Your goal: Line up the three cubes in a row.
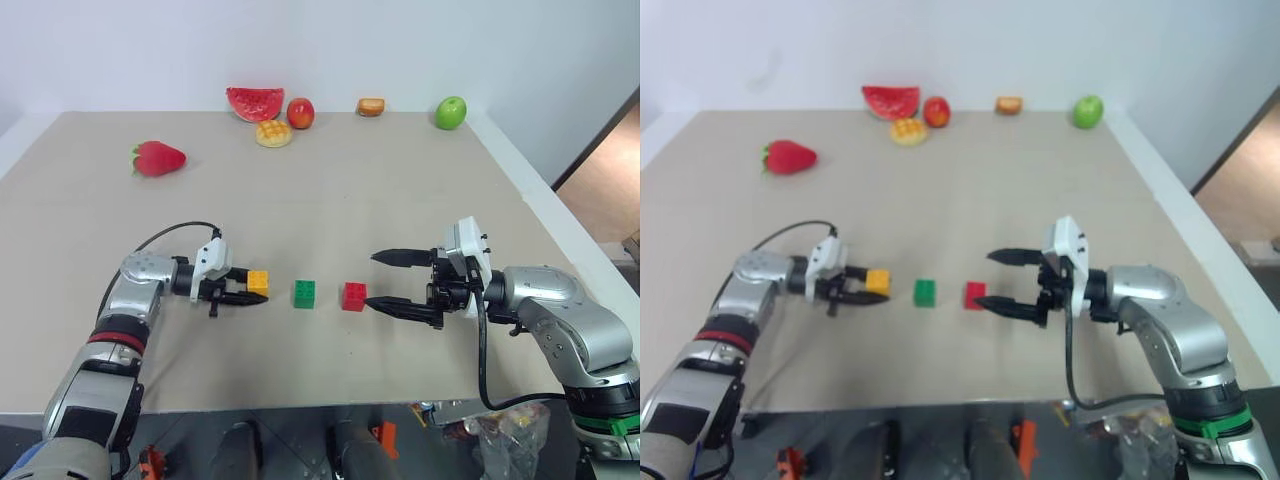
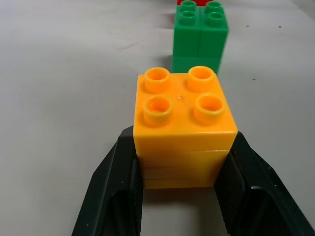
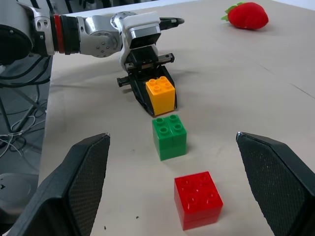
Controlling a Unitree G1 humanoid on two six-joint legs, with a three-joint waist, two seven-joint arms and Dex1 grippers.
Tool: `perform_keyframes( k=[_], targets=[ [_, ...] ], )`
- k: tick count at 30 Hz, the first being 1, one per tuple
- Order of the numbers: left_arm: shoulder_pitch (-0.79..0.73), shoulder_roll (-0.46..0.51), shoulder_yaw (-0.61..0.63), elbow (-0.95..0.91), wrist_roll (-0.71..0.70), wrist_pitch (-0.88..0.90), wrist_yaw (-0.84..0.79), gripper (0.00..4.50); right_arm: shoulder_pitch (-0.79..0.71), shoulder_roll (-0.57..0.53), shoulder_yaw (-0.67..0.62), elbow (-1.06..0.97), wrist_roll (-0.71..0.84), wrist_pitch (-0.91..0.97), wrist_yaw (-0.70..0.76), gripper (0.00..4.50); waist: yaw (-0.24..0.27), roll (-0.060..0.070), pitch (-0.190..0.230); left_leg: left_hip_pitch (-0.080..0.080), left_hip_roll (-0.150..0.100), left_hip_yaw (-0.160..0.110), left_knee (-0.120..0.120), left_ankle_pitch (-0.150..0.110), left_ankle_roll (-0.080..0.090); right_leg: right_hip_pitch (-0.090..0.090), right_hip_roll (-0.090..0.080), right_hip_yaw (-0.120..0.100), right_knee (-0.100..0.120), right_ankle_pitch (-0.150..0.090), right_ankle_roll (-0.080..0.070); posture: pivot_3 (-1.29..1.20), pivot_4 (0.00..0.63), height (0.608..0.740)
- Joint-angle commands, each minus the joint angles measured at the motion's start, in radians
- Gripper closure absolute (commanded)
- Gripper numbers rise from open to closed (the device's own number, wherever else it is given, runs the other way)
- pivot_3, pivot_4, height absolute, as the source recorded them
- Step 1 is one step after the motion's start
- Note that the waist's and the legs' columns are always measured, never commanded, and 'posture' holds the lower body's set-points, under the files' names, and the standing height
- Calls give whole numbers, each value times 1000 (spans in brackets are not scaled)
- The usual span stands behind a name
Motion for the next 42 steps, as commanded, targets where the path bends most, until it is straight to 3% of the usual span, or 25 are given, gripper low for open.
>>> perform_keyframes(
  k=[1, 33, 35, 41, 42],
  targets=[
    [-16, -12, 11, 10, -2, -24, -20, 3157, -12, -14, -25, -37, 5, -4, -4, 231, 0, 0, 0, 0, 0, 0, 0, 0, 0, 0, 0, 0, 0, 0, 0, 0, 150, 740],
    [21, 31, 52, 75, 3, -83, -73, 3157, -21, -17, -16, -21, -7, -9, 1, 231, -3, 0, 0, 2, 1, -1, -1, 0, 0, 0, 2, 0, 1, 0, -1, 0, 150, 740],
    [21, 26, 49, 74, 1, -63, -78, 2033, -22, -15, -13, -20, -10, -10, 0, 231, -3, 0, 0, 2, 1, -1, -1, 0, 0, 0, 2, 0, 1, 0, -1, 0, 150, 740],
    [19, 23, 54, 67, 10, -83, -44, 73, -28, -15, -15, -17, -8, -8, 1, 231, -3, 0, 0, 2, 1, -1, -1, 0, 0, 0, 3, 0, 1, 0, -1, 0, 150, 740],
    [19, 30, 56, 67, 7, -80, -51, 28, -30, -15, -15, -15, -8, -8, 2, 231, -3, 0, 0, 2, 1, -1, -1, 0, 0, 0, 3, 0, 1, 0, -1, 0, 150, 740]
  ],
)
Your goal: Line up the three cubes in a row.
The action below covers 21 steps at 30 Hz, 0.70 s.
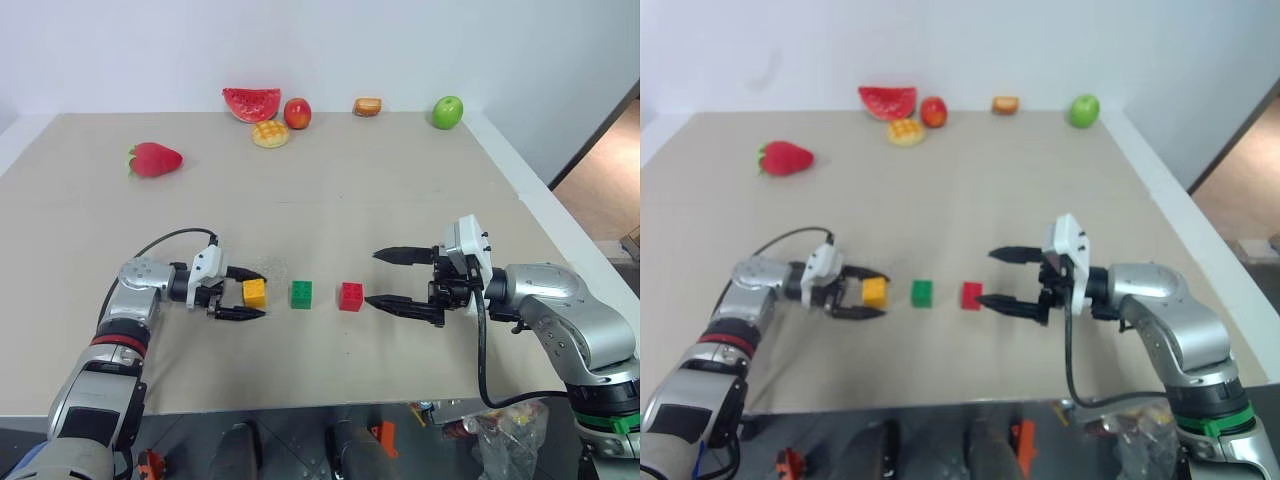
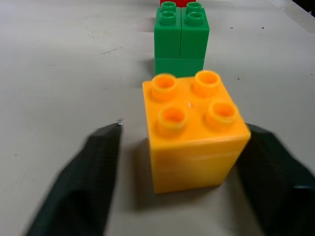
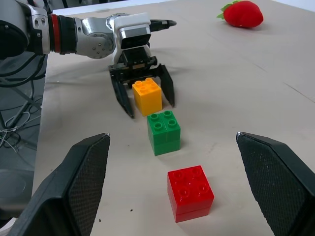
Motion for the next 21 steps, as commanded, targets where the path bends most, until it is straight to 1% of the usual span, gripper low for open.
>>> perform_keyframes(
  k=[1, 5, 10, 13, 15, 17, 19, 20, 21],
  targets=[
    [2, 42, 21, 13, 11, -16, 7, 28, -20, -3, -16, -14, 4, -8, 1, 231, 0, 0, 0, 0, 0, 0, 0, 0, 0, 0, 0, 0, 0, 0, 0, 0, 150, 740],
    [-4, 93, 39, 20, 7, -3, 10, 28, -29, -1, -20, -10, 11, -5, 3, 231, -3, 0, 0, 1, 0, 0, 0, 0, 0, 0, 0, 0, 0, 1, -1, 0, 150, 740],
    [24, 230, 84, 5, -12, 48, -2, 28, -34, -1, -20, -6, 13, -6, 8, 231, -3, 0, 0, 1, 1, 0, -1, 0, 0, -1, 1, 0, 1, 0, -2, 0, 150, 740],
    [114, 324, 105, -111, -47, 162, -26, 28, -36, -5, -24, 7, 4, -13, 9, 231, -2, 0, 0, 1, 1, 1, -3, 0, -1, -1, 0, 0, 0, -2, -2, 0, 150, 740],
    [211, 382, 151, -229, -89, 302, -4, 28, -33, -6, -30, 30, -17, -28, -3, 231, -1, 0, 0, 1, 1, 1, -4, -1, -1, -1, -1, 0, 0, -3, -2, 0, 150, 740],
    [303, 381, 238, -392, -185, 490, 109, 28, -34, 15, -36, 87, -66, -59, -60, 231, 0, 0, 0, 1, 1, 2, -4, -1, -1, -2, -2, 0, 0, -4, -3, 0, 150, 740],
    [361, 315, 333, -546, -263, 671, 333, 28, -48, 77, -38, 195, -166, -122, -208, 231, 4, -1, -1, 0, 1, 1, -4, -1, -2, -1, -3, -2, 0, -4, -3, 0, 150, 740],
    [379, 269, 366, -615, -280, 729, 448, 28, -44, 107, -45, 240, -200, -141, -270, 231, 8, -1, -1, 1, 2, 1, -3, -1, -1, 0, -3, -3, 0, -4, -3, 0, 150, 740],
    [394, 237, 389, -671, -291, 773, 530, 28, -41, 129, -51, 269, -224, -155, -309, 231, 11, -1, -1, 1, 2, 1, -3, -1, -1, 0, -4, -5, 0, -4, -3, 0, 150, 740]
  ],
)
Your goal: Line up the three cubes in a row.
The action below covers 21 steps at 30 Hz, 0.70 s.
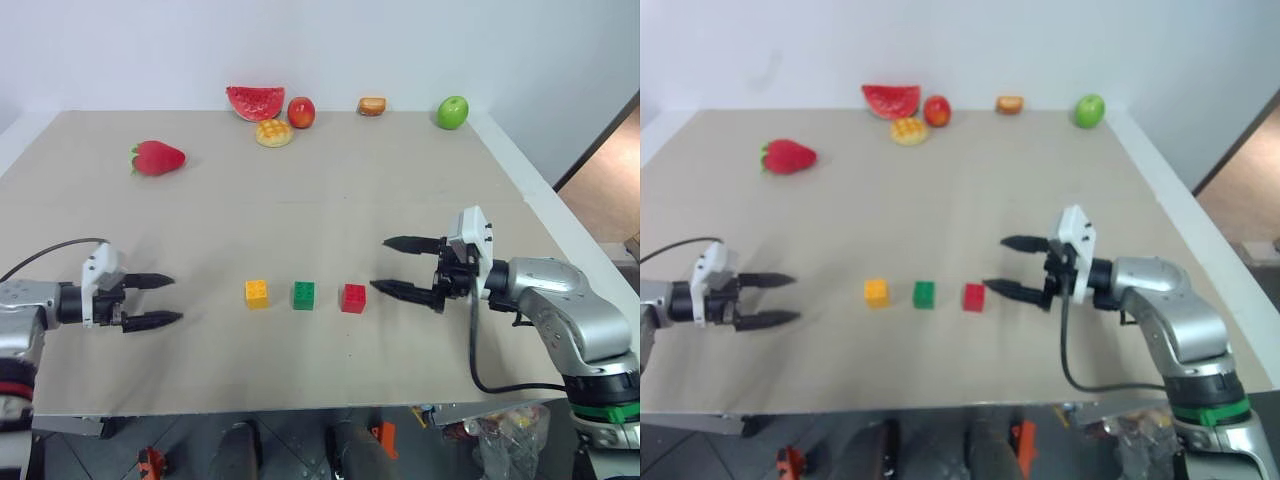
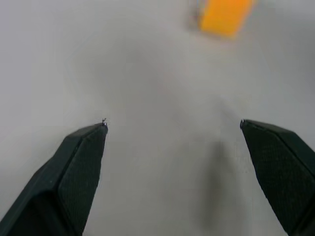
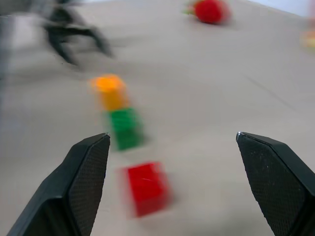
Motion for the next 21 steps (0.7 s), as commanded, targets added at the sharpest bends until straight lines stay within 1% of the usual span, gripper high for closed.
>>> perform_keyframes(
  k=[1, 2, 4, 5, 7, 8, 10, 12, 13, 15, 21],
  targets=[
    [35, -97, 99, -236, -71, 183, 324, 28, 10, 62, -39, 95, -91, -69, -159, 231, 6, 0, 0, 0, 0, 1, 0, 1, 0, 0, -1, -1, 0, 0, 1, 0, 150, 740],
    [48, -144, 118, -305, -101, 231, 403, 28, 36, 84, -56, 90, -89, -68, -190, 231, 8, 0, 0, 0, -1, 1, 0, 1, 1, 1, -2, -1, 0, 1, 1, 0, 150, 740],
    [77, -215, 148, -419, -152, 292, 509, 28, 87, 112, -84, 55, -62, -49, -217, 231, 8, 0, 0, 0, -1, 1, 0, 2, 1, 1, -3, 0, 0, 2, 2, 0, 150, 740],
    [104, -251, 159, -488, -189, 319, 550, 28, 134, 113, -100, -1, -17, -28, -195, 231, 8, 0, 0, 0, -2, 2, 0, 2, 1, 2, -2, 0, 0, 2, 3, 0, 150, 740],
    [164, -282, 161, -612, -237, 368, 595, 28, 207, 96, -129, -102, 62, 8, -140, 231, 8, -1, 0, -1, -2, 2, 0, 1, 1, 2, -3, 2, -1, 2, 9, 0, 150, 740],
    [189, -283, 156, -657, -253, 389, 602, 28, 231, 86, -138, -140, 90, 21, -120, 231, 5, -1, 0, -1, -2, 2, -1, 1, 0, 2, -2, 2, -1, 2, 9, 0, 150, 740],
    [266, -252, 143, -736, -252, 400, 586, 28, 250, 48, -163, -169, 114, 59, -105, 231, -6, 0, 0, 0, -2, 2, -2, 0, 0, 2, -2, 3, 0, 0, 9, 0, 150, 740],
    [320, -206, 163, -765, -279, 433, 553, 28, 251, 19, -182, -166, 114, 76, -111, 231, -8, -1, -1, 2, -2, 2, -2, 0, 0, 2, -1, 3, 0, 0, 6, 0, 150, 740],
    [331, -194, 176, -760, -281, 434, 556, 28, 255, 12, -188, -163, 111, 77, -116, 231, -8, -1, -1, 3, -2, 1, -2, 0, 0, 2, -1, 3, 0, -1, 2, 0, 150, 740],
    [341, -178, 184, -736, -270, 427, 571, 28, 269, 6, -188, -158, 103, 74, -118, 231, -7, -1, -1, 5, -2, 0, -2, 0, 0, 3, -1, 2, -1, 0, 0, 0, 150, 740],
    [354, -168, 162, -717, -268, 419, 562, 28, 292, 10, -179, -179, 107, 70, -109, 231, -7, -1, -1, 5, -6, 0, 1, -1, -2, 2, -5, 2, -2, 1, -1, 0, 150, 740]
  ],
)
